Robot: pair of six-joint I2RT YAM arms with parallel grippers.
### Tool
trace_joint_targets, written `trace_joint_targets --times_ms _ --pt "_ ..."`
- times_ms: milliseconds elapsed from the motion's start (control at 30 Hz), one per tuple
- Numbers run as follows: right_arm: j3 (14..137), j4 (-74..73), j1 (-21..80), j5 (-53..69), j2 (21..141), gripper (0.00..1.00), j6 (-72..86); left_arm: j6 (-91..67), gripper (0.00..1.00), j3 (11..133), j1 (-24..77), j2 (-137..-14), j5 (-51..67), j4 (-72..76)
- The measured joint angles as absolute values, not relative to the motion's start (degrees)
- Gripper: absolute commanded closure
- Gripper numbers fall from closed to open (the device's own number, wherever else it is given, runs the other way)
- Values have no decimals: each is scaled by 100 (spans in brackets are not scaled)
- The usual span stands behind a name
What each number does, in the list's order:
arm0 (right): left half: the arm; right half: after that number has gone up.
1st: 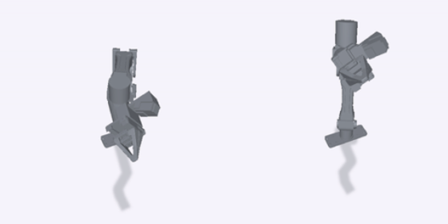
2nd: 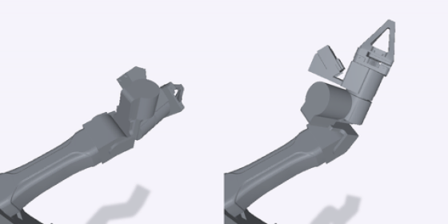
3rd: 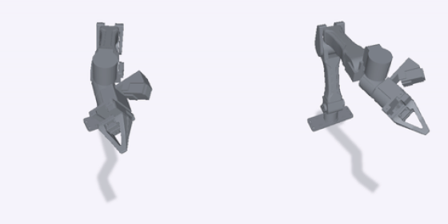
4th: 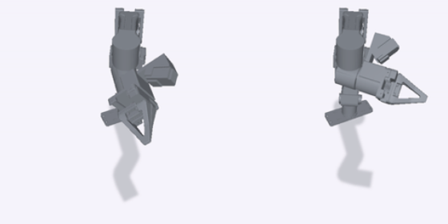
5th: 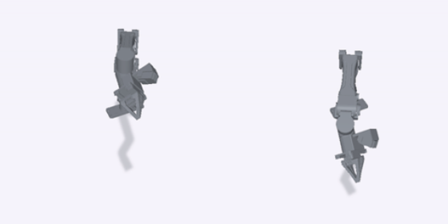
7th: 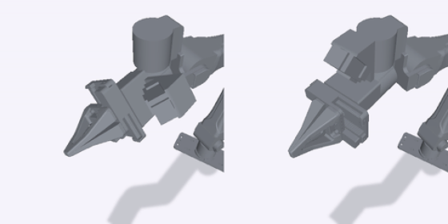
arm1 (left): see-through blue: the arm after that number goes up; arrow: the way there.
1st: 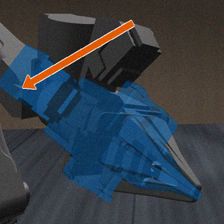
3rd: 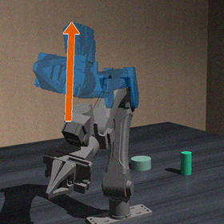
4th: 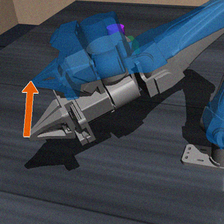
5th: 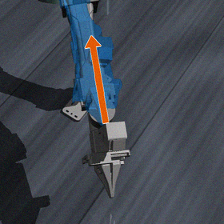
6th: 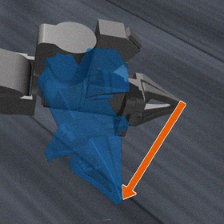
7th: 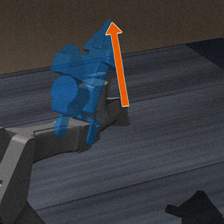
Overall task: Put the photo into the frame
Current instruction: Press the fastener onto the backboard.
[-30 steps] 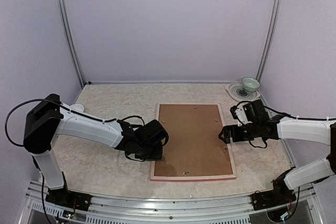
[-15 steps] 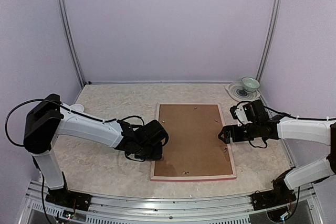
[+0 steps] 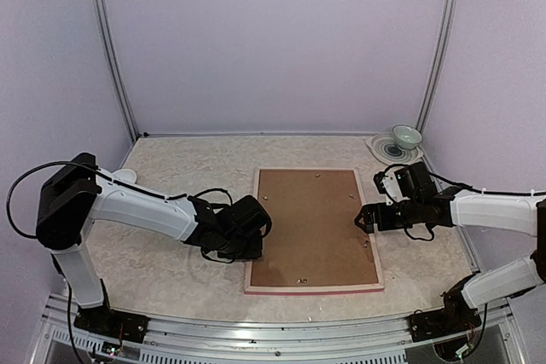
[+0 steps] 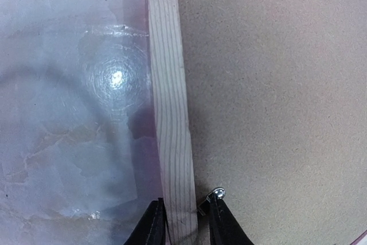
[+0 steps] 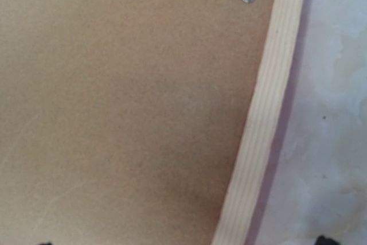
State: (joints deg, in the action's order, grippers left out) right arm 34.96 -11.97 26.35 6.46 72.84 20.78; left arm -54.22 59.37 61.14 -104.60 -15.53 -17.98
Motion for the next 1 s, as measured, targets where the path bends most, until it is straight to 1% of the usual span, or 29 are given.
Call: trace_joint_targets --times_ms 500,733,767,900,967,1000 --pt "3496 -1164 2635 644 7284 1 2078 -5465 83 5819 6106 -10377 -1557 -1704" --pt "3496 -1164 2635 644 7284 1 2075 -5505 84 5787 6106 -10357 -1577 -1673" --pt "3496 -1164 2635 644 7284 1 2075 -5509 81 5780 6106 -10355 -1581 -1667" --pt "3496 -1162 2635 644 7284 1 2073 -5509 63 5752 6106 -10335 -1616 -1636" --pt "3496 -1164 2635 644 7284 1 2071 -5513 58 5743 6106 -10324 -1688 -1686" --pt "3496 -1164 2635 644 7284 1 2069 -5489 56 5743 6108 -10298 -1747 -1747"
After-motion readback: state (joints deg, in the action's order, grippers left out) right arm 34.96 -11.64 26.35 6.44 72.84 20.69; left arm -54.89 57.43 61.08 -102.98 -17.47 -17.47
